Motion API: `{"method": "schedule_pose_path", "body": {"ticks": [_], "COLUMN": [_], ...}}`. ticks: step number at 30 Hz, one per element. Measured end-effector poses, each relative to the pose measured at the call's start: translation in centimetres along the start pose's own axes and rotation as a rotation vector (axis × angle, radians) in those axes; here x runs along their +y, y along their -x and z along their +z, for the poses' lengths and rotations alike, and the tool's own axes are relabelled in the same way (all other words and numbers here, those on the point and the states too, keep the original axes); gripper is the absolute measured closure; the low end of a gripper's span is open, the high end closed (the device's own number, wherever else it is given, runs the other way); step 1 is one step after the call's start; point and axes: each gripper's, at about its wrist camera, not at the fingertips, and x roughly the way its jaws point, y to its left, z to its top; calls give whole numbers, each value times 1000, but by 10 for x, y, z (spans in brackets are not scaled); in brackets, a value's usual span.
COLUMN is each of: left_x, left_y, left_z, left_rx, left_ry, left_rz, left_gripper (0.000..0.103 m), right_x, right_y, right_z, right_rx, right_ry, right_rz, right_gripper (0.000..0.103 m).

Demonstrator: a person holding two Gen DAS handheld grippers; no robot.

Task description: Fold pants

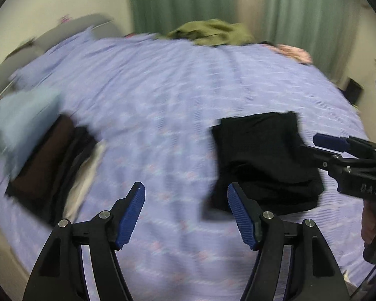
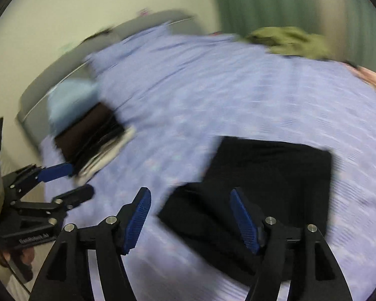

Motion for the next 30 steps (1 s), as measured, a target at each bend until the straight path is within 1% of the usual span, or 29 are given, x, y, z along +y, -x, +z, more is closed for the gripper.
{"method": "schedule_pose_path", "body": {"ticks": [2,3,4,6,8,9,11,13,15,18,20,22,25,26,27,28,30], "left_x": [-30,-50,-71,-111,-146,-163,-193,-210,-222,-231,-232,-233,-232,-231,-227,-225,-214], "left_y": [-5,-10,-15,-28,-43,-50,-66,-79,-91,-105,-115,-123,-136,-140,-144,-144,-136], "left_z": [7,10,12,12,10,8,2,-3,-5,-10,-12,-16,-16,-14,-11,-8,8], "left_rx": [-19,-28,-32,-36,-21,-14,0,11,21,38,65,82,113,124,140,144,122], "left_ry": [-69,-113,-162,-243,-306,-337,-406,-443,-458,-464,-455,-452,-433,-425,-411,-404,-383], "left_rz": [-52,-72,-93,-136,-176,-188,-187,-172,-157,-130,-133,-125,-105,-112,-129,-130,-157], "left_gripper": [36,36,36,36,36,36,36,36,36,37,40,44,59,71,85,90,93], "right_x": [-31,-55,-72,-99,-120,-130,-143,-152,-161,-167,-170,-173,-175,-176,-176,-176,-177], "right_y": [16,26,33,44,51,55,58,60,59,56,50,46,42,40,39,39,38], "right_z": [-10,-21,-30,-46,-60,-69,-80,-88,-96,-107,-112,-116,-119,-119,-118,-118,-115], "right_rx": [2,12,21,43,66,78,93,101,110,114,118,120,121,119,119,118,111], "right_ry": [-70,-122,-160,-219,-255,-272,-298,-321,-339,-364,-375,-385,-389,-387,-385,-384,-383], "right_rz": [-64,-121,-158,-204,-242,-266,-282,-289,-288,-272,-267,-256,-243,-238,-236,-234,-229], "right_gripper": [36,36,36,36,36,36,36,36,36,36,36,36,36,36,36,36,36]}}
